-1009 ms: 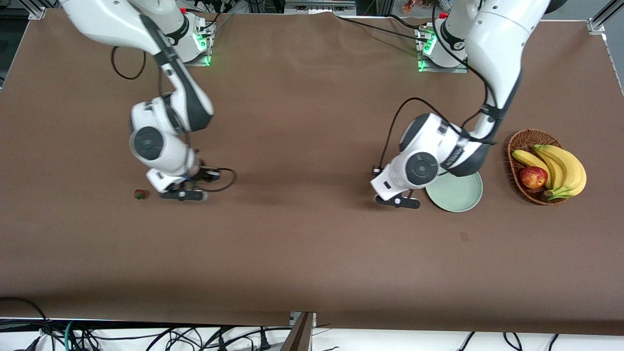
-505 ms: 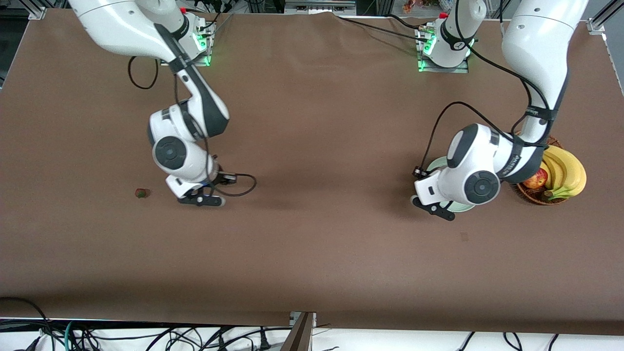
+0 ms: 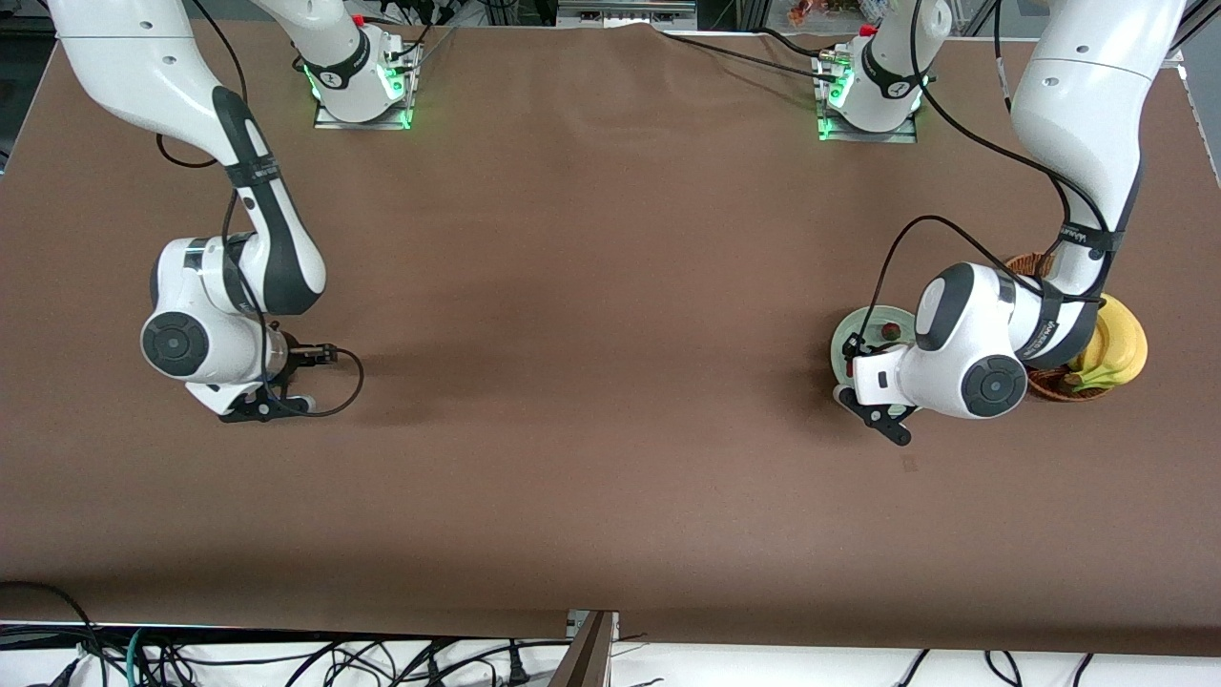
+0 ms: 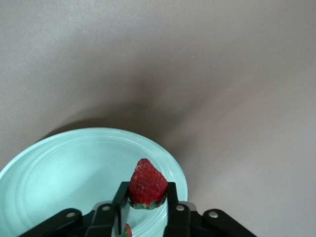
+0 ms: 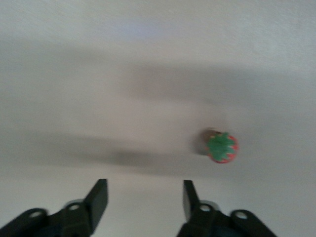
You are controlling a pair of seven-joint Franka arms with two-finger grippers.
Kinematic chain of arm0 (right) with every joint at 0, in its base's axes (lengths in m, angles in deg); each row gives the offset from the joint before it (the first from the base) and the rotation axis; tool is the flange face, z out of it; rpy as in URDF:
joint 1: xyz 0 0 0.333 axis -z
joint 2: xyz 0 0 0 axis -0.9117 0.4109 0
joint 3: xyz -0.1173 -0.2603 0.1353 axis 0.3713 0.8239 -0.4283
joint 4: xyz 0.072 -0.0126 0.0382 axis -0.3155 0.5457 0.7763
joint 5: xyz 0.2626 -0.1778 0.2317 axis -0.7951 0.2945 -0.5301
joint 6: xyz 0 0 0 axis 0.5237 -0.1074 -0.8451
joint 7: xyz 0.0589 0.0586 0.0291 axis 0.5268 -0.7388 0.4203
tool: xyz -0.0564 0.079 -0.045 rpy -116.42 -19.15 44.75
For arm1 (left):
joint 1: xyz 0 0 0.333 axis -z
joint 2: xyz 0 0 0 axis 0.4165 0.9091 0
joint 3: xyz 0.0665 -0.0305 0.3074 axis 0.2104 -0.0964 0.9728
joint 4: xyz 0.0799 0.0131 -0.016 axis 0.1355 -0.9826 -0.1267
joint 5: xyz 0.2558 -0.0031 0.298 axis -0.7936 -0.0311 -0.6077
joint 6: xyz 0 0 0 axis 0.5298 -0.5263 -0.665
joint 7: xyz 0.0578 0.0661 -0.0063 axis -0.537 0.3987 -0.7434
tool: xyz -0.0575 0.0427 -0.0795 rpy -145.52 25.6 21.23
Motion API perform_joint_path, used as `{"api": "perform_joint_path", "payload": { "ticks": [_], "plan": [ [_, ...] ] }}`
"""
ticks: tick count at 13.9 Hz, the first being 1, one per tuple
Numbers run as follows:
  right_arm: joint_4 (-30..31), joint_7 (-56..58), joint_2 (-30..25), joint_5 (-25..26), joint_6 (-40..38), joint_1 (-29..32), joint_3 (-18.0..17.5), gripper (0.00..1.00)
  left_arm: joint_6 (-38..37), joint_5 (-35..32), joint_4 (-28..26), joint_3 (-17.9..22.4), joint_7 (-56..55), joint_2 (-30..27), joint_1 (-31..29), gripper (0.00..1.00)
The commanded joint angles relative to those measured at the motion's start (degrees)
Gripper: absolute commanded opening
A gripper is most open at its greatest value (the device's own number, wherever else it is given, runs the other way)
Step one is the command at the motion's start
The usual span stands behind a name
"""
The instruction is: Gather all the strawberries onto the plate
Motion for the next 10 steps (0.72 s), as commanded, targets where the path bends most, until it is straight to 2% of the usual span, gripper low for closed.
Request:
{"api": "perform_joint_path", "payload": {
  "ticks": [1,2,3,5,8,10],
  "plan": [
    [2.49,5.29,-0.14,0.53,3.41,0.26,2.43,0.99,0.72,-2.49,-0.82,-0.7,2.02,-0.05,-1.16,0.49],
    [3.45,7.49,-0.05,0.53,5.08,0.35,3.4,0.99,0.72,-2.93,-0.82,-0.79,2.03,0.21,-1.33,0.85],
    [4.42,8.99,0.39,0.53,7.27,0.43,4.11,0.99,0.55,-2.94,-0.82,-0.79,2.03,0.21,-1.42,1.0],
    [5.66,11.02,1.18,0.45,11.23,0.87,4.81,0.99,0.2,-2.94,-0.74,-0.88,1.94,-0.14,-1.34,1.0],
    [5.66,11.2,1.53,0.36,12.03,1.05,4.82,0.98,-3.04,-2.15,0.23,-1.67,0.62,-1.98,-0.72,1.0],
    [5.66,11.2,1.71,0.36,13.35,1.05,4.82,0.96,-3.41,-2.06,0.32,-1.93,-4.36,-2.86,-0.02,1.0]
  ]
}}
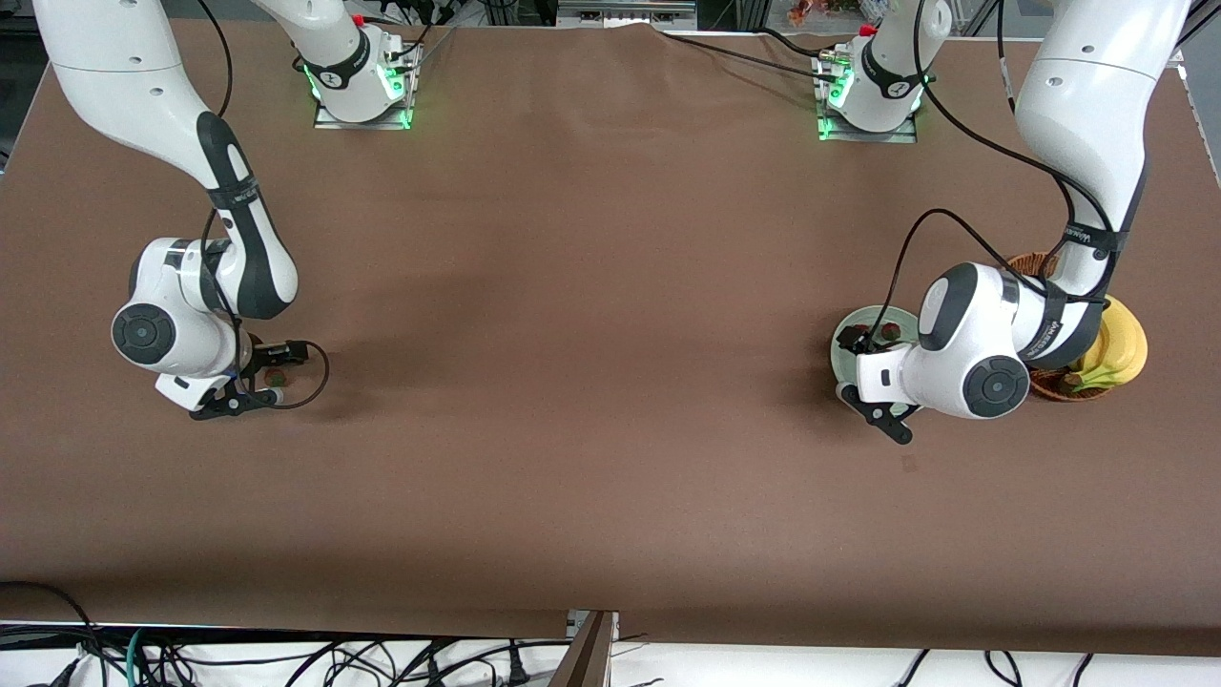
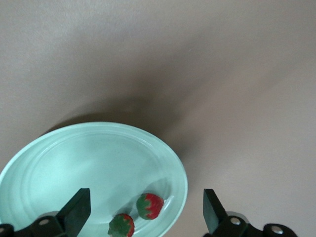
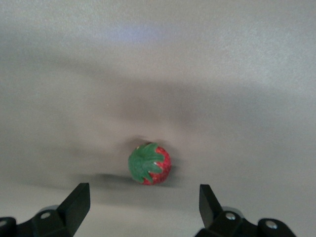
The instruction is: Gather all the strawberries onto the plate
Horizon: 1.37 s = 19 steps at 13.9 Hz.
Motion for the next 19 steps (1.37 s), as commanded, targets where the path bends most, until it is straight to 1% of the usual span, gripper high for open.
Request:
{"api": "perform_joint_path", "payload": {
  "ticks": [1,3,4,5,7,8,10,11,12,13,14,15,16,17,19],
  "plan": [
    [0.45,0.91,-0.03,0.36,1.73,0.22,-0.14,0.96,-1.74,-0.34,-0.12,-2.03,-6.82,-2.13,0.56,1.0],
    [0.53,0.91,0.15,0.27,3.48,0.22,-0.14,0.96,-1.74,-0.16,0.05,-4.41,-14.02,-2.14,0.65,1.0],
    [0.53,0.91,0.41,0.27,3.75,0.22,-0.14,0.93,-1.74,-0.16,0.23,-5.73,-17.53,-2.14,0.65,1.0],
    [0.45,0.91,0.5,0.27,3.84,0.22,-0.14,0.88,-1.74,-0.16,0.32,-6.26,-20.01,-2.05,0.82,1.0],
    [0.53,0.91,0.68,0.27,4.45,0.22,-0.14,0.86,-1.65,-0.16,0.4,-6.36,-20.91,-1.96,1.0,1.0],
    [0.53,0.91,0.68,0.27,4.54,0.22,-0.14,0.78,-1.65,-0.16,0.4,-6.36,-20.82,-1.87,1.0,1.0],
    [0.53,1.0,0.77,0.27,4.54,0.22,-0.14,0.5,-1.56,-0.16,0.4,-6.44,-20.91,-1.79,1.35,1.0],
    [0.53,1.0,0.77,0.27,4.54,0.22,-0.14,0.39,-1.56,0.19,0.49,-6.44,-21.0,-1.79,1.44,1.0],
    [0.53,0.91,0.77,0.27,4.46,0.22,-0.14,0.25,-1.56,0.71,0.49,-6.36,-21.0,-1.79,1.35,1.0],
    [0.53,0.91,0.68,0.27,4.37,0.22,-0.14,0.15,-1.56,0.72,0.49,-6.44,-21.0,-1.79,1.35,1.0],
    [0.53,0.82,0.59,0.27,4.02,0.22,-0.14,0.06,-1.56,0.72,0.58,-6.36,-21.0,-1.79,1.44,1.0],
    [0.1,0.13,0.24,0.18,3.75,0.14,-0.48,0.03,-1.56,0.72,0.75,-6.44,-21.0,-1.79,1.35,1.0],
    [-0.08,-0.49,-0.54,-0.17,3.4,0.14,-1.62,0.0,-1.56,0.8,0.84,-6.44,-21.08,-1.79,1.44,1.0],
    [-0.52,-2.76,-1.51,-0.43,2.62,0.14,-5.11,0.0,-1.56,1.41,0.93,-6.36,-21.78,-1.79,1.44,1.0],
    [-3.67,-15.8,-1.43,-0.17,-0.28,-0.39,-11.27,0.0,-1.56,2.03,1.19,-6.44,-23.54,-1.79,2.14,1.0]
  ]
}}
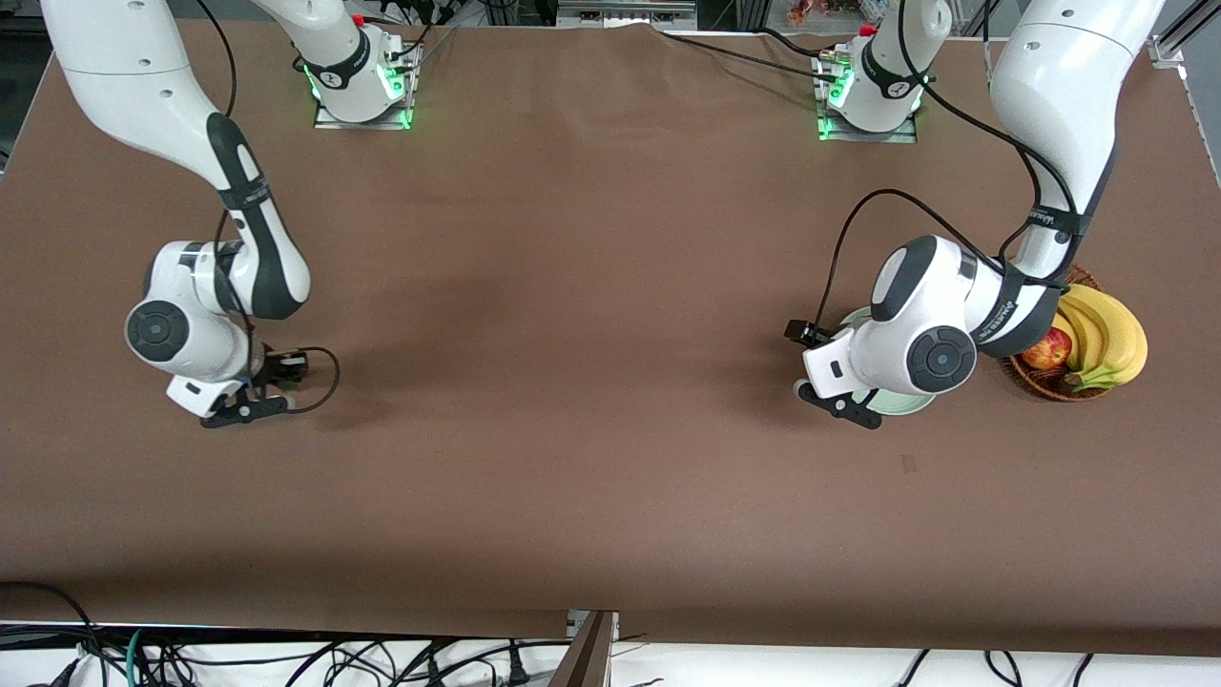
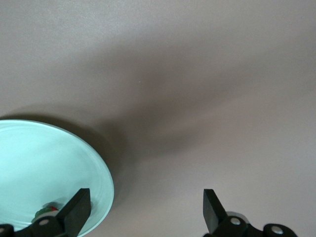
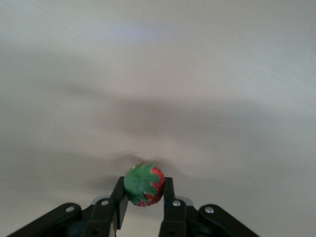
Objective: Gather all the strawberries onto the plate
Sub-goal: 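Carry the strawberry to mid-table and release it with the right gripper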
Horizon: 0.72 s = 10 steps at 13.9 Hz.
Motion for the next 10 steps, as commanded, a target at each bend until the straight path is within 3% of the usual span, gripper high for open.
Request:
{"api": "perform_joint_path", "payload": {
  "ticks": [1,5,10],
  "plan": [
    [-3.65,-18.12,-0.76,0.13,-3.26,-1.53,-9.04,0.0,-0.97,1.26,0.8,0.07,-3.0,-0.51,1.04,1.0],
    [-15.14,-47.92,6.07,0.04,-3.0,-14.25,-14.43,0.0,-0.88,3.8,0.89,0.07,-7.75,-0.51,2.27,1.0],
    [-34.93,-72.49,19.26,0.13,-0.9,-28.24,-14.79,0.03,-0.36,4.42,0.89,0.16,-12.59,-0.33,4.2,1.0]
  ]
}}
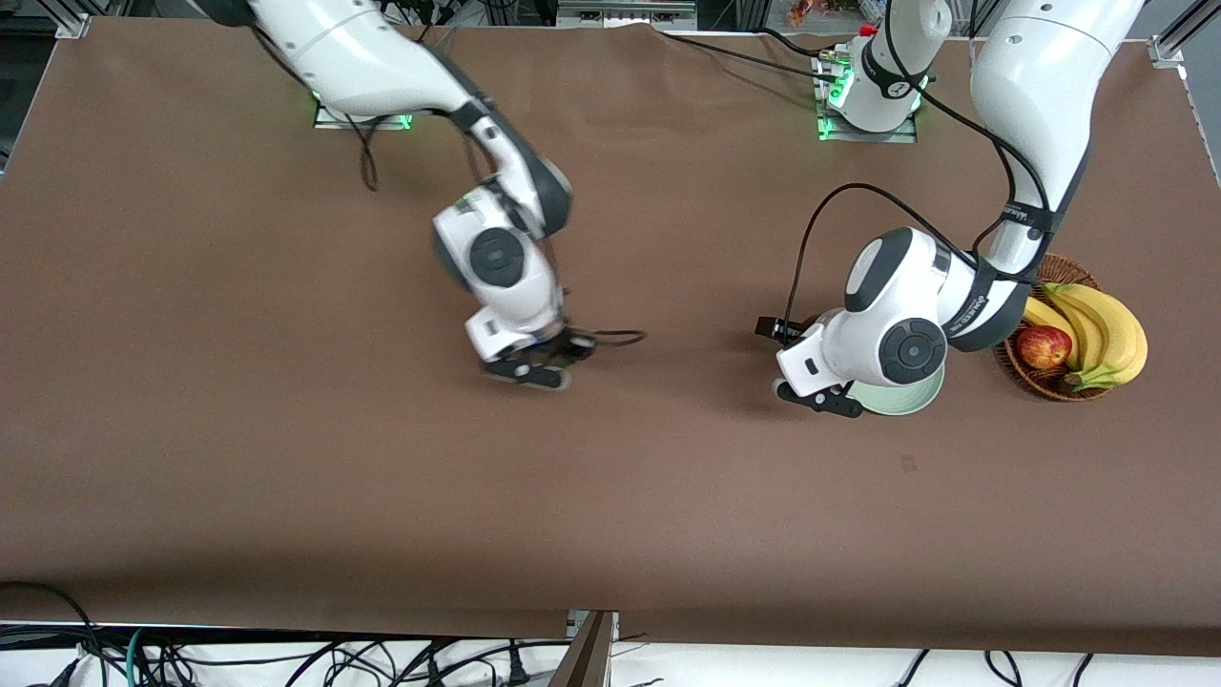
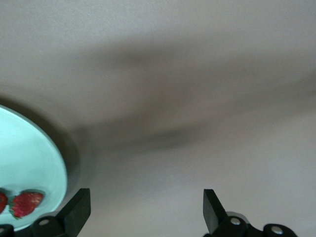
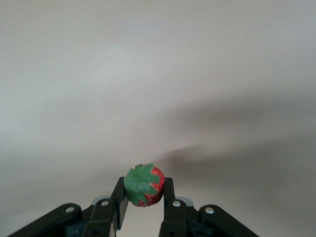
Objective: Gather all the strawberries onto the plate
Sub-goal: 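Carry the strawberry to mid-table and release it with the right gripper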
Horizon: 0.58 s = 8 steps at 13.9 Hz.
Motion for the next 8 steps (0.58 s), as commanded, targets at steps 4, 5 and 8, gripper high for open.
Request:
{"api": "perform_joint_path", "payload": {
  "ticks": [4,5,8],
  "plan": [
    [-11.41,-10.65,11.92,0.1,9.78,-5.74,-0.2,0.16,-0.43,0.88,0.66,0.41,-1.55,-0.33,0.86,1.0],
    [-11.33,-10.65,12.19,0.1,9.79,-5.92,-0.2,0.34,-0.43,0.88,0.66,0.41,-1.47,-0.33,0.78,1.0],
    [-11.24,-10.13,11.32,0.53,9.09,-5.57,-0.2,1.0,-0.43,0.96,0.66,0.41,-1.55,-0.16,0.86,1.0]
  ]
}}
